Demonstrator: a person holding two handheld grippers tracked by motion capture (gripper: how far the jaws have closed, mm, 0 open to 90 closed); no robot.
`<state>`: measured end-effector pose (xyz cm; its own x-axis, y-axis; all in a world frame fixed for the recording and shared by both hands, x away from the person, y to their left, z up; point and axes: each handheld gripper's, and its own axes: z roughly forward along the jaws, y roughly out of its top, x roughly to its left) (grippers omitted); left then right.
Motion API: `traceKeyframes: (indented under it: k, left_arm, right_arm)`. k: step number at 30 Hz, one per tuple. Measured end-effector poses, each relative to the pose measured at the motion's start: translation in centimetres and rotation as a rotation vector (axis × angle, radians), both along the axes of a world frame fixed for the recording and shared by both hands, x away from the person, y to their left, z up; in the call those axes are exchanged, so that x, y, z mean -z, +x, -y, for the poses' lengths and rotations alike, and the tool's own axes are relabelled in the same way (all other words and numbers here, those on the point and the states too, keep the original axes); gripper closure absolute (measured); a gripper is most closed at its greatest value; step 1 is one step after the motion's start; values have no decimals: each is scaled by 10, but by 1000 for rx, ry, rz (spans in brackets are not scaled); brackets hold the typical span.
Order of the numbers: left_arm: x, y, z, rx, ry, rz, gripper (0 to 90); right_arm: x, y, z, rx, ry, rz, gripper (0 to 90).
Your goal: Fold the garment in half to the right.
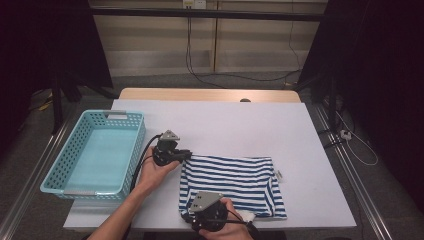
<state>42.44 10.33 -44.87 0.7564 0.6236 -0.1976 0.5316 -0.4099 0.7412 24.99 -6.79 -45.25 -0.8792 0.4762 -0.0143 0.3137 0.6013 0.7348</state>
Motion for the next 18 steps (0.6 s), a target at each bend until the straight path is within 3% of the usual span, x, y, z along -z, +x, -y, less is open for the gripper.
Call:
traceKeyframes:
  k: [3,5,6,11,13,14,17,18]
  left_arm:
    - [1,1,0,-5,1,-1,805]
    - [3,3,0,18,-35,-23,806]
    - [2,2,0,-11,-3,-7,805]
    - [-1,2,-5,-25,-20,-16,733]
    - [-2,1,-6,-7,-32,-10,781]
    - [-1,-1,-4,-6,-42,-31,788]
    - [-1,0,-2,2,-12,-15,755]
    - [2,0,-1,-3,-34,-22,755]
  right_arm:
    - [1,5,5,31,27,-25,802]
    - [0,6,6,26,34,-33,829]
    - [0,6,7,23,33,-37,835]
    - [-1,7,8,20,47,-60,844]
    - [-1,7,8,22,48,-62,843]
    - [-1,8,8,23,47,-58,843]
    - [-1,7,8,20,50,-64,842]
    - [0,8,8,20,45,-54,842]
